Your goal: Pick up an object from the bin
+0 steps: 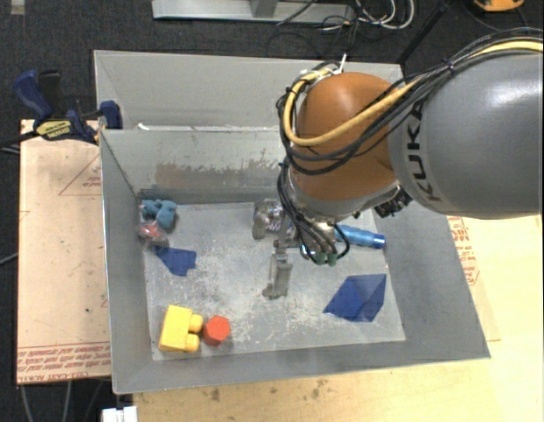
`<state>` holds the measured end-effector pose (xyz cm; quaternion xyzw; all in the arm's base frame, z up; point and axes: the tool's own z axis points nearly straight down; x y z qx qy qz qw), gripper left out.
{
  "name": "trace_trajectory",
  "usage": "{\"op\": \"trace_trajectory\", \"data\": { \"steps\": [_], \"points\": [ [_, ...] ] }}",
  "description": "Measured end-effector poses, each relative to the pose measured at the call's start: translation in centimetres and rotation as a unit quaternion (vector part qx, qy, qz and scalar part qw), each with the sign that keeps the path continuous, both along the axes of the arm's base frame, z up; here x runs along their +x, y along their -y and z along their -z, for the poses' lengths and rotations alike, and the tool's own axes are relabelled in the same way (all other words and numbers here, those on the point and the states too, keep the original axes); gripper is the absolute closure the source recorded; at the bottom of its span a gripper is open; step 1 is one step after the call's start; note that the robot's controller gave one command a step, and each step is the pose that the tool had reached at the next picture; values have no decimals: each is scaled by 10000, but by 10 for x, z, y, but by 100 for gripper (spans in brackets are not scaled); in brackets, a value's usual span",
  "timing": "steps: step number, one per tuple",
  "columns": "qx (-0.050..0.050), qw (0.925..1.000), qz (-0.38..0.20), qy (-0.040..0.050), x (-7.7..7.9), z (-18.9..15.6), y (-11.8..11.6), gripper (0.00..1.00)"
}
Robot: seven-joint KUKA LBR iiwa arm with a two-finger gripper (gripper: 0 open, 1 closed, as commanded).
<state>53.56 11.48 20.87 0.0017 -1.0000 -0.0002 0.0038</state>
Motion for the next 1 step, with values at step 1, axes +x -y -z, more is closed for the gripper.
{"op": "trace_trajectory", "data": {
  "steps": [1],
  "points": [
    [21,9963,-858,17,-29,140,-110,0]
  ]
}}
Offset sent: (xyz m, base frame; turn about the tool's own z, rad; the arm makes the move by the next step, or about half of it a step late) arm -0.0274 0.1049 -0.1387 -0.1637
